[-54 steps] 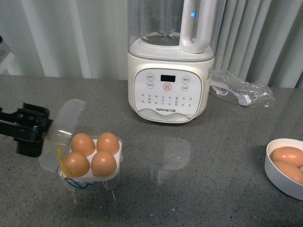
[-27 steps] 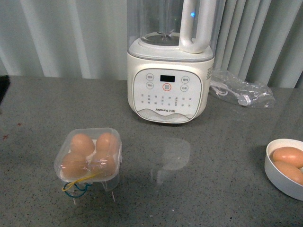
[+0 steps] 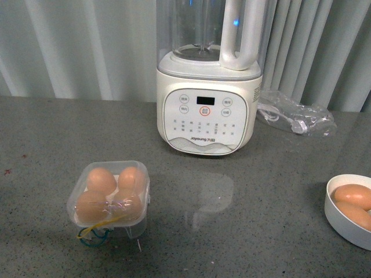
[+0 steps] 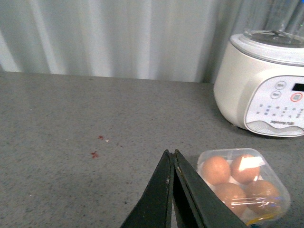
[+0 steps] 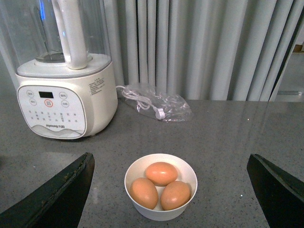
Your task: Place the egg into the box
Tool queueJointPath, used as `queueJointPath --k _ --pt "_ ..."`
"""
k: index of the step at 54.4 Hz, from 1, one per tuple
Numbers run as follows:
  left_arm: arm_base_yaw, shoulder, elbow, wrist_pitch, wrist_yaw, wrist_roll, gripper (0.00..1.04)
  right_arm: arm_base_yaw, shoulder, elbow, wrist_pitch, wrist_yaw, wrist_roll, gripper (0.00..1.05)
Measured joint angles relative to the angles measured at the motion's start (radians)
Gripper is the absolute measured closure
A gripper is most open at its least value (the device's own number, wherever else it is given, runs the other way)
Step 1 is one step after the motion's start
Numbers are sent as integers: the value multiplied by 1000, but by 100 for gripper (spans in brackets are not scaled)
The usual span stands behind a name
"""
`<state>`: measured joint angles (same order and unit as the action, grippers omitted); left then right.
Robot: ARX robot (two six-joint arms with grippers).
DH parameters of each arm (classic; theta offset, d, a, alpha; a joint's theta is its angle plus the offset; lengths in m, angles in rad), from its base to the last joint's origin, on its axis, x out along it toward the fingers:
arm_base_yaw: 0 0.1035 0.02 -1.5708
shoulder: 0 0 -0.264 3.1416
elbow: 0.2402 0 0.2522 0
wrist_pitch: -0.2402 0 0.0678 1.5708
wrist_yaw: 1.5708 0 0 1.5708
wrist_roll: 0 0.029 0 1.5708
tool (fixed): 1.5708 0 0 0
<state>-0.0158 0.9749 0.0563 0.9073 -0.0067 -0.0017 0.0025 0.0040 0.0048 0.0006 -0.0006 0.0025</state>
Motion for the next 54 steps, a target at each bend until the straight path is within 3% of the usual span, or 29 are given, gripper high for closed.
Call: queueJointPath --k 31,54 --pt "13 -488 -28 -423 4 0 101 0 0 0 0 0 0 7" --pt "13 -692 -28 -620 4 0 101 0 0 0 0 0 0 7"
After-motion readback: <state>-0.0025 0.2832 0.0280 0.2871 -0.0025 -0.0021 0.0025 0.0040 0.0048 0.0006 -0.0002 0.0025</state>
